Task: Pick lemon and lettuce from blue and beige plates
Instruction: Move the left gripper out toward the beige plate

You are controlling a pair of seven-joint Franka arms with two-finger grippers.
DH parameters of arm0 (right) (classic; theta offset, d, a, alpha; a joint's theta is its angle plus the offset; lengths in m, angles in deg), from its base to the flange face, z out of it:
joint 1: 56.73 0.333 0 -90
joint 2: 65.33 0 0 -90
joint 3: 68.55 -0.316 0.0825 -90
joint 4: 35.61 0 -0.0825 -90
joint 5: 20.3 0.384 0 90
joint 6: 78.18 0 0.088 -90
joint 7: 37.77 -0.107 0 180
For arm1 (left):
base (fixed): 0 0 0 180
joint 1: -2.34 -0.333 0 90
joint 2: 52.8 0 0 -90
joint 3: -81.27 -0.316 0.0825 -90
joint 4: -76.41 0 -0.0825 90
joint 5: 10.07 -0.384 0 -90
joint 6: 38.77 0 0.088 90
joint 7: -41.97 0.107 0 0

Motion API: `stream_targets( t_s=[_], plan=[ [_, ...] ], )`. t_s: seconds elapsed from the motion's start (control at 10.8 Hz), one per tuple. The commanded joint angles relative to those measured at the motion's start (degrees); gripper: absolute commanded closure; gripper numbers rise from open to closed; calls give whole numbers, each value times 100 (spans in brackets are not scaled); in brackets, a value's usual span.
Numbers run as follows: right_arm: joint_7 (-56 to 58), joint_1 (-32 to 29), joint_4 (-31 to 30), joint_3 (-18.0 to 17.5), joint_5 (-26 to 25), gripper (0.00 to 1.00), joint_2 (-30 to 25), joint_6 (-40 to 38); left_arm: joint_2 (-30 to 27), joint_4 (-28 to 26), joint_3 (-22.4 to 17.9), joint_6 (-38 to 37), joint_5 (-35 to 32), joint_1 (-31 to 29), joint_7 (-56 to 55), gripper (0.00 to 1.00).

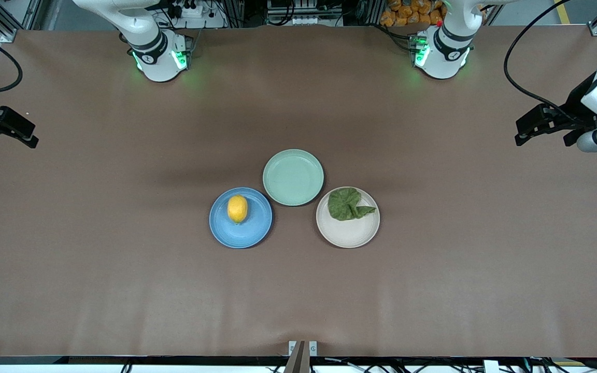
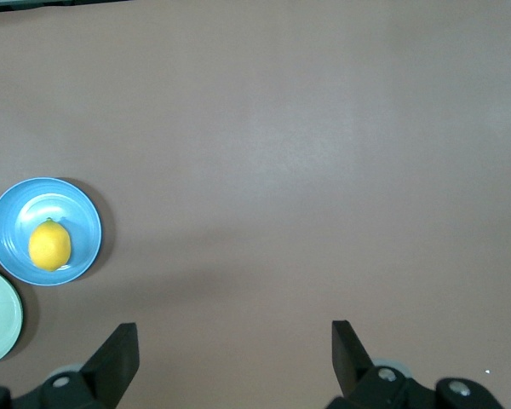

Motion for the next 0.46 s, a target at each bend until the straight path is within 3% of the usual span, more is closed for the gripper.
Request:
stream_targets(
  t_s=[0.0,0.37],
  plan=[
    [14,51,-21,0,-31,0,-19,135,9,40,10,16,-8,-5,72,0],
    [14,87,-21,8,-31,0,-19,162,79,66,19,16,18,48,28,0]
  ],
)
